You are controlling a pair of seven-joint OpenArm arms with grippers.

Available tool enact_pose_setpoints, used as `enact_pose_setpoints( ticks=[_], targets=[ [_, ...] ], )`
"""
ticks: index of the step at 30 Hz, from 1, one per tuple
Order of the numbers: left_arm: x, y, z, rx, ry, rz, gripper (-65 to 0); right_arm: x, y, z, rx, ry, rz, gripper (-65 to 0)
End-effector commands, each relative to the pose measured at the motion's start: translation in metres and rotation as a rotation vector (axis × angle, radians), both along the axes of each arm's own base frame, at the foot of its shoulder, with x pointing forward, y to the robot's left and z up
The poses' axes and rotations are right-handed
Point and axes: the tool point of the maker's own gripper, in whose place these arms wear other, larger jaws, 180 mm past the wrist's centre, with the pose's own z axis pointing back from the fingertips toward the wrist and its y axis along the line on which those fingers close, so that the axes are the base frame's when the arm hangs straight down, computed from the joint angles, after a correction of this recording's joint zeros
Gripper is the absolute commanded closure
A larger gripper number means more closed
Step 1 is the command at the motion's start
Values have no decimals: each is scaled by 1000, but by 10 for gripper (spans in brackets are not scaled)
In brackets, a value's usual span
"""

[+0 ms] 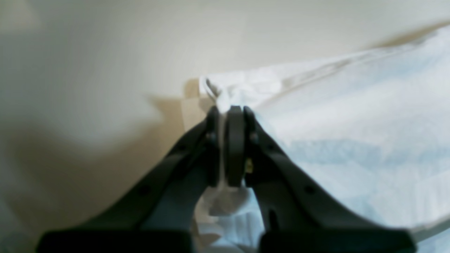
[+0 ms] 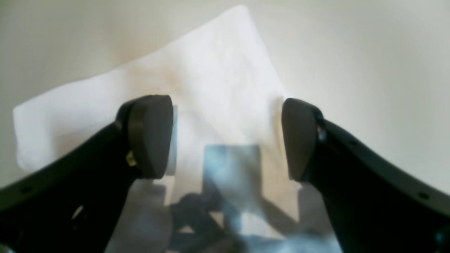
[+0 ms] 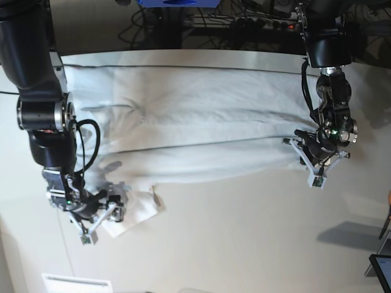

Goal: Fold the T-shirt properly
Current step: 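Release the right gripper and move it to the hanging sleeve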

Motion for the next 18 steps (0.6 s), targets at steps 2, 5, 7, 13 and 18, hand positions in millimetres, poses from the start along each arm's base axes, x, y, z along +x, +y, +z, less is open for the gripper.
enact_pose_setpoints(
  ticks=[2,5,7,13,18],
  targets=[
    [11,7,18,23,-55,4,0,6,-7,7,-55,-4,5,-460],
    [12,7,19,23,-57,4,0,5,-11,4,-92,-1,1,-409],
    [13,7,19,23,-58,4,0,3,-11,1,-94,5,-3,-324],
    [13,7,19,23,-58,4,0,-3,-12,-6,-97,20,-3,-71],
    [13,7,19,23,-58,4,0,-3,-12,-7,-96,20,-4,-6]
  ],
)
